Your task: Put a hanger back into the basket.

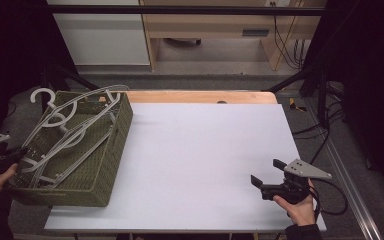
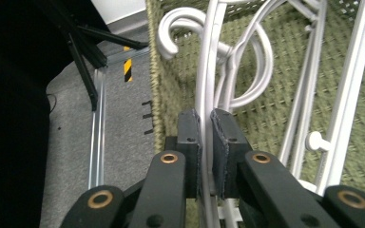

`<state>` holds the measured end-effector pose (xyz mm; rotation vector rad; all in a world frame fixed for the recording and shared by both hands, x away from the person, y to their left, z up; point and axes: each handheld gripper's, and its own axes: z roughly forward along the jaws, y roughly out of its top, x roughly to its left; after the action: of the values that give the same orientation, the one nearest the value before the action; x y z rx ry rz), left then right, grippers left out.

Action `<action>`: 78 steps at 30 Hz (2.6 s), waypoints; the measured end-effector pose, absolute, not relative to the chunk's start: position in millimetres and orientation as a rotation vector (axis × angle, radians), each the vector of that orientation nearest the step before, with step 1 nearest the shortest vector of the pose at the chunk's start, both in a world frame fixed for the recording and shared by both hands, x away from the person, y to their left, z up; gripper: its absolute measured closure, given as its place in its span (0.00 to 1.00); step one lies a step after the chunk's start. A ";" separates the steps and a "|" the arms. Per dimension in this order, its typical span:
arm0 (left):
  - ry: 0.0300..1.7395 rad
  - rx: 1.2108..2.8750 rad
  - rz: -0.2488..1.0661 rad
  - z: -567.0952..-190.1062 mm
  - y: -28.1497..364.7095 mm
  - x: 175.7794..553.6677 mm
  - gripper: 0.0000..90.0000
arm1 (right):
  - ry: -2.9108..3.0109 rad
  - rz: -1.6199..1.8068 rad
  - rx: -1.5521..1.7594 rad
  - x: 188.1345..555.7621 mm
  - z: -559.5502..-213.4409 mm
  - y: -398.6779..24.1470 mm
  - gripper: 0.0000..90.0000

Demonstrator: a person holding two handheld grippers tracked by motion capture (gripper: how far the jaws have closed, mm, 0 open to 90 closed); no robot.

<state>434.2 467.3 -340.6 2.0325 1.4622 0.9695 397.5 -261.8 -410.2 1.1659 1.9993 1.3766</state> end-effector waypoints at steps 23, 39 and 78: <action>1.546 2.093 1.013 -369.5 462.6 437.8 0.92 | 2.010 1.373 1.166 398.0 -411.3 -260.7 0.03; 1.541 2.072 0.934 -374.5 444.5 431.8 0.91 | 2.006 1.371 1.168 397.1 -410.5 -260.7 0.03; 1.500 1.936 0.854 -368.3 436.9 424.8 0.80 | 2.009 1.371 1.155 396.3 -409.7 -261.2 0.03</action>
<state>424.8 436.9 -368.3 1.9358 1.4997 0.8541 396.3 -261.2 -409.7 1.1551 2.0095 1.3709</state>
